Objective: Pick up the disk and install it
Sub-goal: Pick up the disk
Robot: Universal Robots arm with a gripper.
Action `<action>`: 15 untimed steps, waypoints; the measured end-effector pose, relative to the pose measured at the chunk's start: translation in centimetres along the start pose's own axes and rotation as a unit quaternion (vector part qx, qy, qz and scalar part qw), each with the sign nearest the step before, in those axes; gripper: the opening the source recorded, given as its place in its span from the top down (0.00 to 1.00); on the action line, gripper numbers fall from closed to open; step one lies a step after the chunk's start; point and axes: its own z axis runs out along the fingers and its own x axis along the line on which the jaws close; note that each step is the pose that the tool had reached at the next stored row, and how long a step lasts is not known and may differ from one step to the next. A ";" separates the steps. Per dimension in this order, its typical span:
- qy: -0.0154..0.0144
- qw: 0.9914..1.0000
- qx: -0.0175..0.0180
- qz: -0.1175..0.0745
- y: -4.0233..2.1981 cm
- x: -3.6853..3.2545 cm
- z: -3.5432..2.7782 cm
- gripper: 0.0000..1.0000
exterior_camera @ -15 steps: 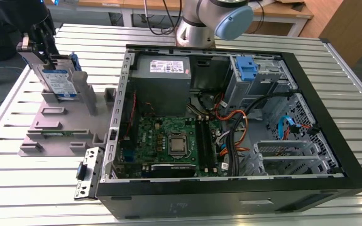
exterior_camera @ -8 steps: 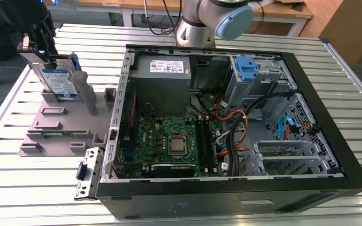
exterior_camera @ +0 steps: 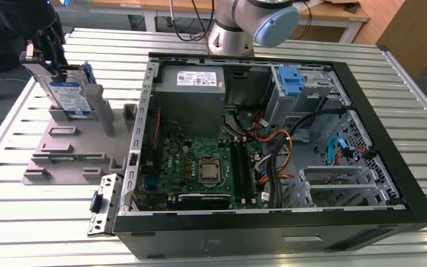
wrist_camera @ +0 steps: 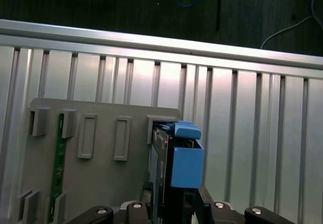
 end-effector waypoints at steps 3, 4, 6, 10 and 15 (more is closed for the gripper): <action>0.000 1.000 0.000 0.000 -0.01 0.00 0.00 0.55; 0.001 1.000 0.000 0.000 -0.03 0.01 0.01 0.55; 0.001 1.000 0.000 0.000 -0.04 0.01 0.00 0.55; 0.001 1.000 0.000 0.001 -0.04 0.01 0.00 0.55; 0.004 1.000 0.000 0.001 -0.04 -0.01 0.01 0.55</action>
